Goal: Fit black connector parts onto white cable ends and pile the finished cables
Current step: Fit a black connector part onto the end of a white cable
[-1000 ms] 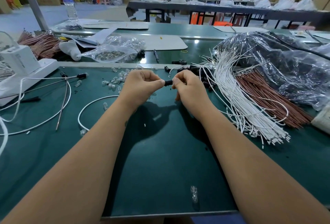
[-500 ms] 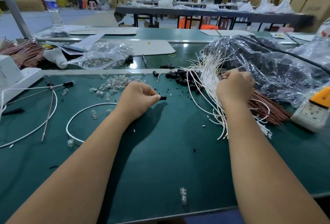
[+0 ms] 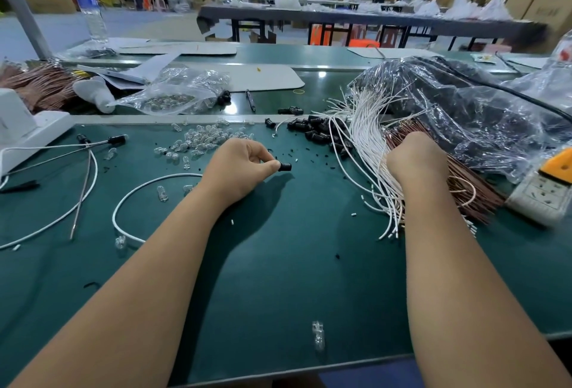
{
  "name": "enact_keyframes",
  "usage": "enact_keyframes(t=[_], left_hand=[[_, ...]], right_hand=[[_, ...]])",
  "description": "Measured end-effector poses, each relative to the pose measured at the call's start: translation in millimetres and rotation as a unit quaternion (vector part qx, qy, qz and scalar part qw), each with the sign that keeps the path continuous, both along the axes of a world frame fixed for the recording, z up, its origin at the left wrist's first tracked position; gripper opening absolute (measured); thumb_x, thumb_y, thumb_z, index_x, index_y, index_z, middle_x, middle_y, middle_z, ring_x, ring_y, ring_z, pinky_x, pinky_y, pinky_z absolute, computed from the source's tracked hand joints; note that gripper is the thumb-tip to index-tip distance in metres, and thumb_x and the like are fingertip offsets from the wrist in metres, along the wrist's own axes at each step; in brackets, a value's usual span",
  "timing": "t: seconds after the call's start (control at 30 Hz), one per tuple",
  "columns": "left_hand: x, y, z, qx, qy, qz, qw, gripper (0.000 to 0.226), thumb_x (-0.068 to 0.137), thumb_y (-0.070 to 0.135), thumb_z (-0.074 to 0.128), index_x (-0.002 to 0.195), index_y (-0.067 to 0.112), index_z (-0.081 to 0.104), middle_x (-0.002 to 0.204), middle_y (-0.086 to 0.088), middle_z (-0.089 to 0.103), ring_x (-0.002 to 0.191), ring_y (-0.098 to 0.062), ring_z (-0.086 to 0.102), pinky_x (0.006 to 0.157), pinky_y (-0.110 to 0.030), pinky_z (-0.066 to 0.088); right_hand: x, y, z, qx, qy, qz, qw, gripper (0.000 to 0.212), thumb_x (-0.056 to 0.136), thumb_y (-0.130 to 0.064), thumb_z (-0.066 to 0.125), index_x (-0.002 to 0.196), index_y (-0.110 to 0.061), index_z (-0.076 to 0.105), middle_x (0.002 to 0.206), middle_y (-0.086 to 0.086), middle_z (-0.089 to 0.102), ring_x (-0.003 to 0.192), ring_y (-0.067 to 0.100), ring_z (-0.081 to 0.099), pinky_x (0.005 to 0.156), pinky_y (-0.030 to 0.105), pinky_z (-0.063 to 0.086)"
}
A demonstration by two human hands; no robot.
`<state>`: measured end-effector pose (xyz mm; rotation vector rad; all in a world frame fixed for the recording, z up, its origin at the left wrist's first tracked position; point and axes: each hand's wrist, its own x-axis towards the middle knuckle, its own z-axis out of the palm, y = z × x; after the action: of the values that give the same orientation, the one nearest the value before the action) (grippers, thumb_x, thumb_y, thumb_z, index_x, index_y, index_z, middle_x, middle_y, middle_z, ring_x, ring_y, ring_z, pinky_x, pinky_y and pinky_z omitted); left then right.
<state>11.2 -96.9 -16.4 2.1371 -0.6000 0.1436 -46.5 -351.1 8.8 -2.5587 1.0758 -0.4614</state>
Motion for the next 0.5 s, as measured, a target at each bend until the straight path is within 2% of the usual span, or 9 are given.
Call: enact_keyframes(t=[0.13, 0.2, 0.27, 0.33, 0.4, 0.5], left_hand=[[-0.9, 0.7, 0.4, -0.005, 0.01, -0.004, 1.0, 0.013, 0.085, 0.024, 0.071, 0.075, 0.016, 0.071, 0.037, 0.013, 0.04, 0.038, -0.005, 0.032, 0.045, -0.019, 0.026], [-1.6, 0.8, 0.6, -0.007, 0.013, -0.006, 1.0, 0.013, 0.085, 0.025, 0.071, 0.075, 0.016, 0.071, 0.037, 0.014, 0.039, 0.038, -0.005, 0.031, 0.044, -0.017, 0.025], [-1.9, 1.1, 0.9, -0.012, 0.018, -0.008, 1.0, 0.014, 0.086, 0.025, 0.071, 0.075, 0.016, 0.07, 0.037, 0.014, 0.039, 0.038, -0.004, 0.031, 0.042, -0.014, 0.024], [-1.9, 1.7, 1.3, -0.021, 0.025, -0.01, 0.999, 0.014, 0.086, 0.025, 0.07, 0.075, 0.016, 0.069, 0.037, 0.014, 0.039, 0.037, -0.004, 0.031, 0.041, -0.012, 0.024], [-1.9, 1.7, 1.3, -0.029, 0.029, -0.012, 0.999, 0.014, 0.086, 0.024, 0.07, 0.075, 0.016, 0.069, 0.037, 0.014, 0.039, 0.037, -0.004, 0.031, 0.041, -0.012, 0.024], [-2.1, 1.0, 1.3, -0.036, 0.036, -0.011, 0.999, 0.014, 0.086, 0.025, 0.07, 0.075, 0.017, 0.07, 0.038, 0.014, 0.039, 0.038, -0.004, 0.031, 0.042, -0.012, 0.024]], right_hand=[[-1.8, 1.4, 2.1, 0.004, -0.016, -0.01, 1.0, 0.005, 0.087, -0.003, 0.049, 0.092, -0.005, 0.048, 0.09, 0.015, 0.054, 0.083, 0.034, 0.051, 0.069, 0.038, 0.04], [-2.3, 2.8, 2.9, -0.002, -0.023, -0.015, 1.0, 0.005, 0.087, -0.002, 0.051, 0.087, -0.006, 0.047, 0.087, 0.014, 0.053, 0.08, 0.033, 0.049, 0.069, 0.038, 0.04], [-3.2, 5.9, 3.5, -0.011, -0.023, -0.021, 0.999, 0.004, 0.087, -0.003, 0.052, 0.09, -0.005, 0.05, 0.093, 0.016, 0.057, 0.083, 0.034, 0.051, 0.073, 0.039, 0.042], [-3.7, 8.9, 2.9, -0.027, -0.033, -0.028, 0.999, 0.014, 0.087, -0.004, 0.054, 0.101, -0.003, 0.056, 0.105, 0.018, 0.06, 0.094, 0.037, 0.056, 0.083, 0.042, 0.045], [-3.7, 12.3, 3.6, -0.083, -0.084, -0.038, 0.992, 0.019, 0.087, -0.004, 0.054, 0.105, -0.002, 0.059, 0.112, 0.02, 0.06, 0.102, 0.036, 0.056, 0.09, 0.043, 0.042], [2.2, 24.2, 7.8, -0.187, -0.216, -0.005, 0.958, 0.016, 0.091, -0.002, 0.053, 0.102, -0.005, 0.064, 0.106, 0.016, 0.061, 0.098, 0.031, 0.054, 0.085, 0.038, 0.039]])
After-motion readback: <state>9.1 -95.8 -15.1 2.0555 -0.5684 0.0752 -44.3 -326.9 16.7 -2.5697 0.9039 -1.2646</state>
